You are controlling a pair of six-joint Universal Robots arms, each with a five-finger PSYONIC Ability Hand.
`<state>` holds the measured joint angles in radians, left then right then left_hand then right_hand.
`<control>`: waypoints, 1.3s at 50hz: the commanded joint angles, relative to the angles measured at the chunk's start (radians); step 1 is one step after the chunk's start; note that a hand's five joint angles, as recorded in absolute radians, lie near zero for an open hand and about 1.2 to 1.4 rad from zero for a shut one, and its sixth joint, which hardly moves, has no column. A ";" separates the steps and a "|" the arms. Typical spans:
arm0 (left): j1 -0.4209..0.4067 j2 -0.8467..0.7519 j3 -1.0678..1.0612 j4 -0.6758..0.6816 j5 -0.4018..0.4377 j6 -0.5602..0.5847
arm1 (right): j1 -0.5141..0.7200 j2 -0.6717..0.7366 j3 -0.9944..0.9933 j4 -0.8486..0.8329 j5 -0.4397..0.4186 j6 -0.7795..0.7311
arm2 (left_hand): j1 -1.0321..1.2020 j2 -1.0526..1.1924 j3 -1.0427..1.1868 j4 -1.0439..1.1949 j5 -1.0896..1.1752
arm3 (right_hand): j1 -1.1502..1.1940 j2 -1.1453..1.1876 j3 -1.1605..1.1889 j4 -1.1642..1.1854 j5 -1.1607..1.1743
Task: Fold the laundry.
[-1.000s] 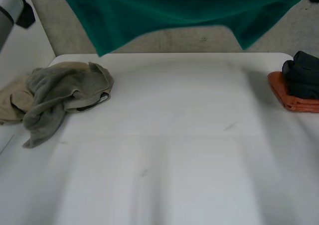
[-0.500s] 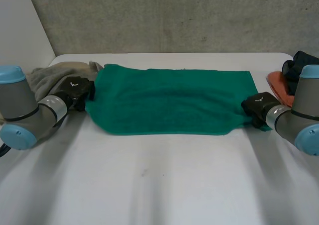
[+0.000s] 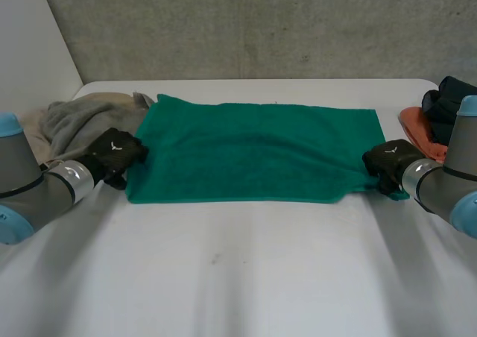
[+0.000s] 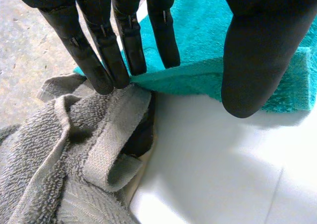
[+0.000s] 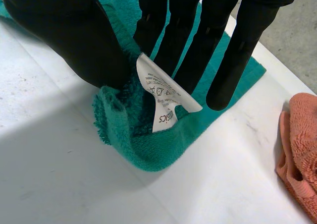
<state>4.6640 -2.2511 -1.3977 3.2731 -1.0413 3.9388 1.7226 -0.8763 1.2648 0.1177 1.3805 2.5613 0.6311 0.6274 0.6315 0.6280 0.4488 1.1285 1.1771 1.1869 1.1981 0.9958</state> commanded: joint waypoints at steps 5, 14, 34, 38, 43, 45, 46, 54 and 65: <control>0.016 -0.008 -0.052 0.017 0.058 0.155 | -0.006 0.000 0.007 0.000 -0.001 0.003 | 0.061 0.065 0.060 0.064 0.069 | 0.268 0.219 0.209 0.198 0.226; 0.021 0.001 -0.089 -0.027 0.102 0.255 | -0.006 -0.013 0.007 0.029 0.008 -0.004 | 0.765 0.769 0.765 0.768 0.773 | 0.268 0.219 0.209 0.198 0.226; 0.332 0.507 -0.334 -0.695 0.193 0.134 | -0.136 -0.389 0.186 0.735 0.054 -0.426 | 0.765 0.769 0.765 0.768 0.773 | 0.268 0.219 0.209 0.198 0.226; 0.375 0.518 -0.360 -0.814 0.227 0.158 | -0.163 -0.437 0.238 0.717 -0.010 -0.533 | 0.765 0.769 0.765 0.768 0.773 | 0.268 0.219 0.209 0.198 0.226; 0.317 0.443 -0.287 -0.796 0.250 0.174 | -0.158 -0.359 0.202 0.585 -0.028 -0.475 | 0.765 0.769 0.765 0.768 0.773 | 0.268 0.219 0.209 0.198 0.226; 0.245 0.368 -0.210 -0.774 0.244 0.113 | -0.153 -0.313 0.165 0.527 -0.017 -0.396 | 0.765 0.769 0.765 0.768 0.773 | 0.268 0.219 0.209 0.198 0.226; 0.220 0.343 -0.178 -0.767 0.238 0.079 | -0.149 -0.299 0.151 0.513 -0.014 -0.371 | 0.765 0.769 0.765 0.768 0.773 | 0.268 0.219 0.209 0.198 0.226; 0.026 0.090 0.173 -0.682 0.103 -0.242 | -0.120 -0.181 0.041 0.413 0.032 -0.221 | 0.765 0.769 0.765 0.768 0.773 | 0.268 0.219 0.209 0.198 0.226; -0.140 -0.117 0.571 -0.572 -0.175 -0.398 | -0.084 -0.038 -0.099 0.254 0.097 -0.159 | 0.765 0.769 0.765 0.768 0.773 | 0.268 0.219 0.209 0.198 0.226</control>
<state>4.5876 -2.2788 -0.9972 2.6533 -1.0779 3.5833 1.6235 -0.9819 1.2321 0.4406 1.4377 2.3908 1.1653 1.1966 1.1890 1.1964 0.9825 1.1285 1.1771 1.1869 1.1982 0.9955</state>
